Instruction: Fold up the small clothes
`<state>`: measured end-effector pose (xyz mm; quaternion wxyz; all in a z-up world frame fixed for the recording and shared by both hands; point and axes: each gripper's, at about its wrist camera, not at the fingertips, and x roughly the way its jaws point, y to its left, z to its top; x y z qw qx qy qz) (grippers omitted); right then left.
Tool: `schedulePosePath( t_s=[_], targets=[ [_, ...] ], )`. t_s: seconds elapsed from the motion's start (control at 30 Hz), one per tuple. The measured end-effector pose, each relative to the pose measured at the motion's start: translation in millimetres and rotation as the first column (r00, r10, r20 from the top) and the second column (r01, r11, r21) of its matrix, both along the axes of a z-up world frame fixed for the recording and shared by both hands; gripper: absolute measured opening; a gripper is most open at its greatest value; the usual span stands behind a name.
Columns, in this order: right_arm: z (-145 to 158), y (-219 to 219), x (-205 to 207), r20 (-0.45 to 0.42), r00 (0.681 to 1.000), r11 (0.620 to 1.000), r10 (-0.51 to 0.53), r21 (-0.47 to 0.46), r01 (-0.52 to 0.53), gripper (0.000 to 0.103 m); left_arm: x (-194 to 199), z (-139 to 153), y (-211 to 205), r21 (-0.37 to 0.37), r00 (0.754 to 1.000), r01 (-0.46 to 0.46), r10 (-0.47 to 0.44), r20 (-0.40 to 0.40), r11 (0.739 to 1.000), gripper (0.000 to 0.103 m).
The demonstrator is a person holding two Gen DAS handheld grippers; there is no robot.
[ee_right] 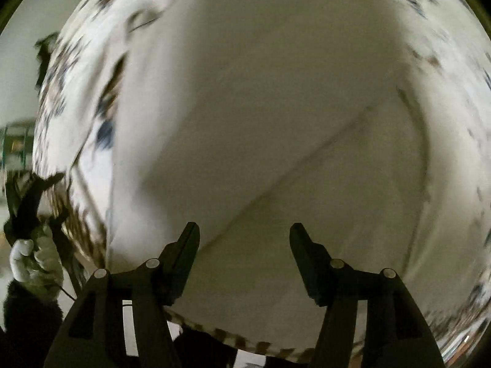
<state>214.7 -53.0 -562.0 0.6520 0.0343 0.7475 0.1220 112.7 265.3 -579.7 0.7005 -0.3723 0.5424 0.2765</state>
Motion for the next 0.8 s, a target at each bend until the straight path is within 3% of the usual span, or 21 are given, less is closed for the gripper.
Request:
schedulePosePath(
  t_s=[0.03,0.1,0.2,0.3,0.33,0.4,0.43,0.47,0.5,0.57,0.6,0.63,0.7,0.8],
  targets=[
    [-3,-11,-1,-0.005,1.0,1.0,-0.019,-0.021,0.019,0.063,7,7,-11,0.094,0.998,0.06,-0.057,-0.033,0.994,0.024],
    [-5,-28,-1,-0.012,0.999,0.998,-0.037,-0.05,0.036,0.063,17,21,-32,0.202,0.985,0.168,-0.157,-0.07,0.965,0.005],
    [-14,-54,-10,-0.034,0.996,0.994,-0.085,-0.077,0.082,0.063,24,53,-63,0.328,0.957,0.29,-0.277,-0.086,0.899,0.001],
    [-15,-80,-16,-0.046,0.991,0.99,-0.126,-0.076,0.122,0.063,25,91,-100,0.394,0.91,0.401,-0.409,-0.067,0.827,0.001],
    [-14,-92,-19,-0.049,0.989,0.988,-0.141,-0.074,0.137,0.063,26,105,-117,0.411,0.883,0.446,-0.467,-0.056,0.795,0.001],
    [-12,-107,-23,-0.05,0.986,0.985,-0.158,-0.074,0.154,0.063,27,127,-156,0.45,0.801,0.551,-0.597,-0.049,0.703,0.001],
    [-10,-118,-25,-0.047,0.985,0.983,-0.168,-0.076,0.165,0.063,25,136,-181,0.462,0.742,0.609,-0.669,-0.043,0.645,0.001],
    [-7,-130,-27,-0.044,0.983,0.981,-0.18,-0.079,0.176,0.063,24,144,-209,0.473,0.674,0.664,-0.737,-0.045,0.579,0.001],
    [-4,-143,-29,-0.04,0.981,0.979,-0.191,-0.083,0.188,0.063,21,149,-243,0.478,0.586,0.724,-0.809,-0.046,0.497,0.001],
    [2,-173,-33,-0.034,0.975,0.972,-0.22,-0.094,0.216,0.063,17,153,-293,0.48,0.441,0.798,-0.896,-0.051,0.365,0.001],
    [5,-185,-33,-0.031,0.971,0.967,-0.239,-0.1,0.235,0.063,13,151,-311,0.477,0.379,0.823,-0.924,-0.054,0.31,0.001],
    [6,-196,-35,-0.029,0.967,0.963,-0.251,-0.105,0.247,0.063,2,149,-338,0.468,0.294,0.851,-0.954,-0.052,0.237,0.001],
    [10,-225,-41,-0.023,0.958,0.952,-0.285,-0.118,0.281,0.063,-15,144,-379,0.46,0.164,0.879,-0.985,-0.049,0.124,0.001],
    [16,-268,-49,-0.013,0.947,0.939,-0.321,-0.134,0.317,0.063,-34,136,-419,0.446,0.042,0.895,-0.998,-0.049,0.015,0.001]
  ],
)
